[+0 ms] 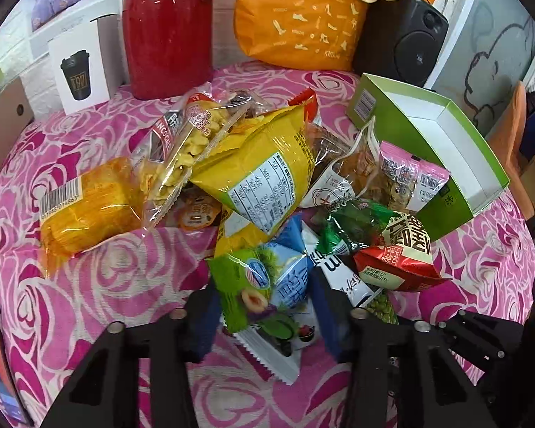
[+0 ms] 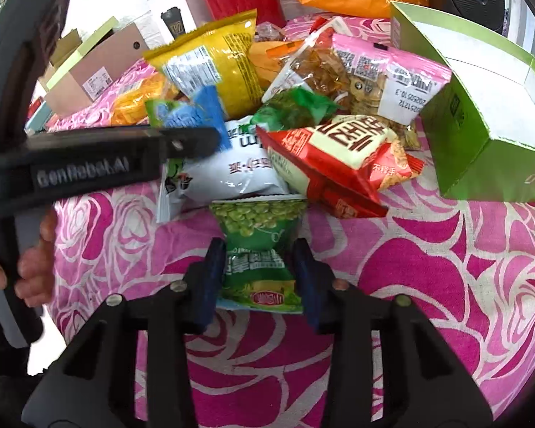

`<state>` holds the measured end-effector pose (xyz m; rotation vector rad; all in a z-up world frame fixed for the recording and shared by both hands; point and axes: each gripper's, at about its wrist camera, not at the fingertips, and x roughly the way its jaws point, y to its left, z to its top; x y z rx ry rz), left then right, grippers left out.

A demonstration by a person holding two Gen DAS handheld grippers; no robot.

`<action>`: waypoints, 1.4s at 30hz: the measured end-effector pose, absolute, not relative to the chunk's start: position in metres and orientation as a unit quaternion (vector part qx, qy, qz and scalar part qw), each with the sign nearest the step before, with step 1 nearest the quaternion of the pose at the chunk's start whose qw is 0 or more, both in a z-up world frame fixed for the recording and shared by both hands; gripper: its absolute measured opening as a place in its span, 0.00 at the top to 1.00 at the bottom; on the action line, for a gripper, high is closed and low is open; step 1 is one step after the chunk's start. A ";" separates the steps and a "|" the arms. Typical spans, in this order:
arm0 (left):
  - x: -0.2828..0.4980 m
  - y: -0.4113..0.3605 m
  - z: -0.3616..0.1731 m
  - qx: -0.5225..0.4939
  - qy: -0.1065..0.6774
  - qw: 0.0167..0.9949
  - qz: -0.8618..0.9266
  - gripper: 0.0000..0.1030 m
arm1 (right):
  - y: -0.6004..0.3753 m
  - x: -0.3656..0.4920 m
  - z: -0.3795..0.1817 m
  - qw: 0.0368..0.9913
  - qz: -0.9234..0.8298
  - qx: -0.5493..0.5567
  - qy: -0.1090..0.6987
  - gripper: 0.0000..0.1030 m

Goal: Organize snacks
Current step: 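Grasp green pea bag with right tool while left tool grasps blue-green wrapper, drop both into box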

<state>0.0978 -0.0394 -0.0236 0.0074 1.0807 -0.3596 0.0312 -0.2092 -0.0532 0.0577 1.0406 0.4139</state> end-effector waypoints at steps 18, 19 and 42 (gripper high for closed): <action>0.071 -0.078 0.078 0.002 0.412 0.875 -0.252 0.73 | -0.271 0.004 0.032 0.905 0.171 0.052 0.387 0.66; 0.075 -0.089 0.083 0.005 0.406 0.876 -0.261 0.73 | -0.284 0.007 0.038 0.912 0.152 0.054 0.378 0.66; 0.182 -0.238 0.027 0.041 0.456 0.836 -0.303 0.38 | -0.390 0.114 -0.001 0.916 0.039 0.070 0.393 0.61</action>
